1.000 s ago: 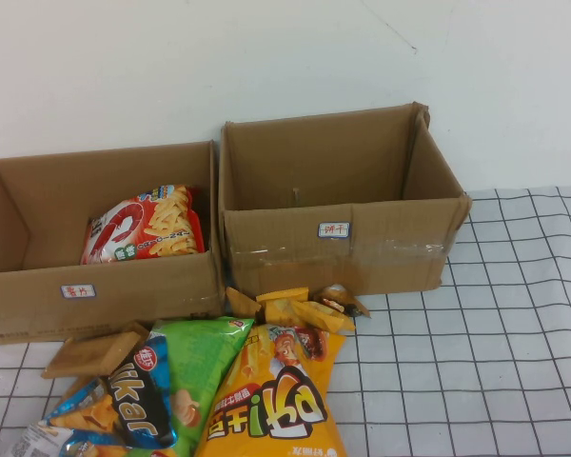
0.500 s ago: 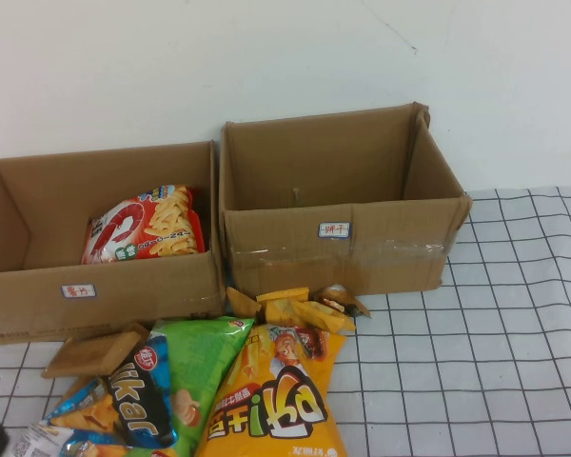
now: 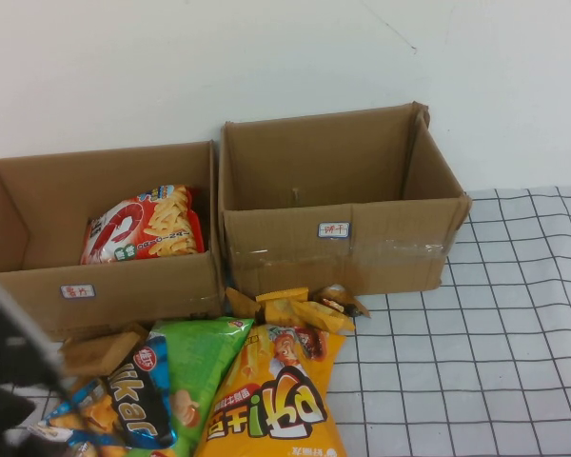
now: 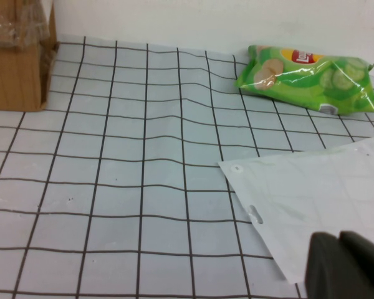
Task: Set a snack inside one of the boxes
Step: Pick up the potato chip
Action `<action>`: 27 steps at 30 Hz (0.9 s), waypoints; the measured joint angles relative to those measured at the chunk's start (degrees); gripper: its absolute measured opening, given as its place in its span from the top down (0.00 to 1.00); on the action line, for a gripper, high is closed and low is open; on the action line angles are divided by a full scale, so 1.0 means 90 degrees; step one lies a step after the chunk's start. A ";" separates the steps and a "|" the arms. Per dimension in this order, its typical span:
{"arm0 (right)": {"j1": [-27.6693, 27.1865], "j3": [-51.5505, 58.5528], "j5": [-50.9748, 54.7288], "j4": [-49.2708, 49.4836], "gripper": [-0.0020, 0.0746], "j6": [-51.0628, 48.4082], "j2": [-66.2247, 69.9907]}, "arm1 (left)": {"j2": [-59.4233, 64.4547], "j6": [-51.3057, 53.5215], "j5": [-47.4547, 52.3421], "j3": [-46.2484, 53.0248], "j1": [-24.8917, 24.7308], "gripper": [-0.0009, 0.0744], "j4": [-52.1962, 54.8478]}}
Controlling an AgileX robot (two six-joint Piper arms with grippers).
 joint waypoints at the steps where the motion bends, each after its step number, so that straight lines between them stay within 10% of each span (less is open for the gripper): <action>1: 0.0000 0.0000 0.0000 0.0000 0.97 0.0000 0.0000 | 0.0273 -0.0043 -0.0071 -0.0014 -0.0156 0.48 0.0139; 7: 0.0000 0.0000 0.0000 0.0000 0.97 0.0000 0.0000 | 0.1493 -0.0926 -0.0950 -0.0014 -0.0843 0.11 0.1147; 27: 0.0000 0.0000 0.0000 0.0000 0.97 0.0000 0.0000 | 0.4603 -0.1547 -0.2450 -0.0041 -0.0973 0.07 0.2492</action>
